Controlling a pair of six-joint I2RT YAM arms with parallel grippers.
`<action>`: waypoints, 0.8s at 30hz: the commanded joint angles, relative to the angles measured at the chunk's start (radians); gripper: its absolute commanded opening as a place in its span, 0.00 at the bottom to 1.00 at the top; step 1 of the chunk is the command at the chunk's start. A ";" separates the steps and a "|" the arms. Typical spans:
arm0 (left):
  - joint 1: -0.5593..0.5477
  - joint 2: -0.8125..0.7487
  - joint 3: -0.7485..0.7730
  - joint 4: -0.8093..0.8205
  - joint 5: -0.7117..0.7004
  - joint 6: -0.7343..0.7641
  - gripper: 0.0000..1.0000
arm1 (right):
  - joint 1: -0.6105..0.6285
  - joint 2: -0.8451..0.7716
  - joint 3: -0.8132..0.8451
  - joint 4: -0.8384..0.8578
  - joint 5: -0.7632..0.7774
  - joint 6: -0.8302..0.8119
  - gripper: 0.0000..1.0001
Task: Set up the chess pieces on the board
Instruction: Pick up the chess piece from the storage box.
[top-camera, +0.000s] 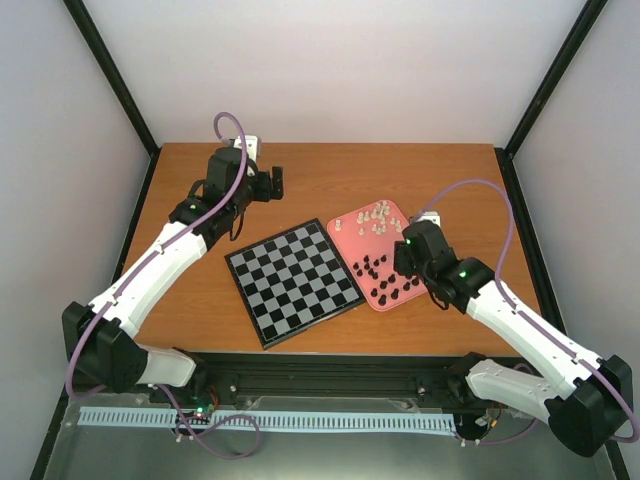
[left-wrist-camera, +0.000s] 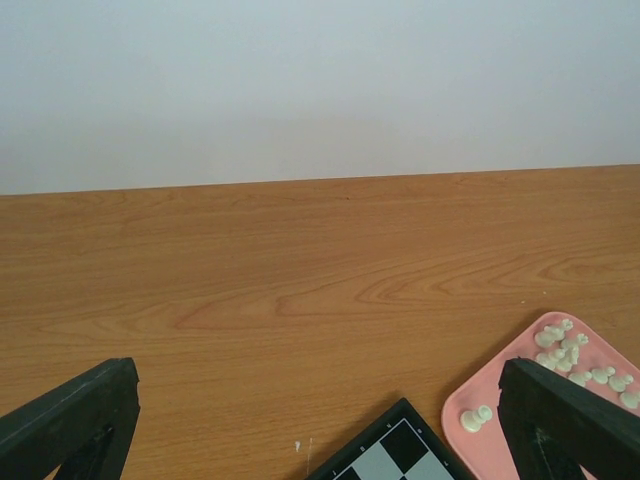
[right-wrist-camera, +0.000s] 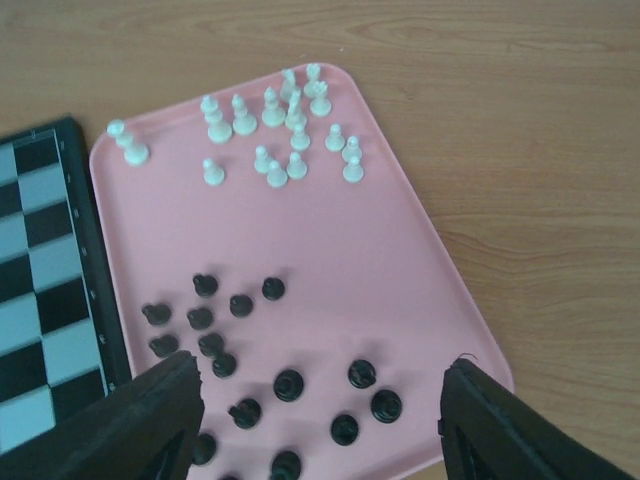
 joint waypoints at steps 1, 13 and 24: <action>-0.011 0.004 -0.002 0.027 -0.014 -0.008 1.00 | 0.010 0.004 -0.026 -0.045 -0.023 0.043 0.62; -0.011 0.010 -0.021 0.046 -0.018 -0.007 1.00 | 0.010 0.094 -0.130 -0.013 -0.164 0.122 0.53; -0.011 0.042 -0.014 0.045 -0.036 0.001 1.00 | 0.010 0.130 -0.186 0.020 -0.194 0.139 0.43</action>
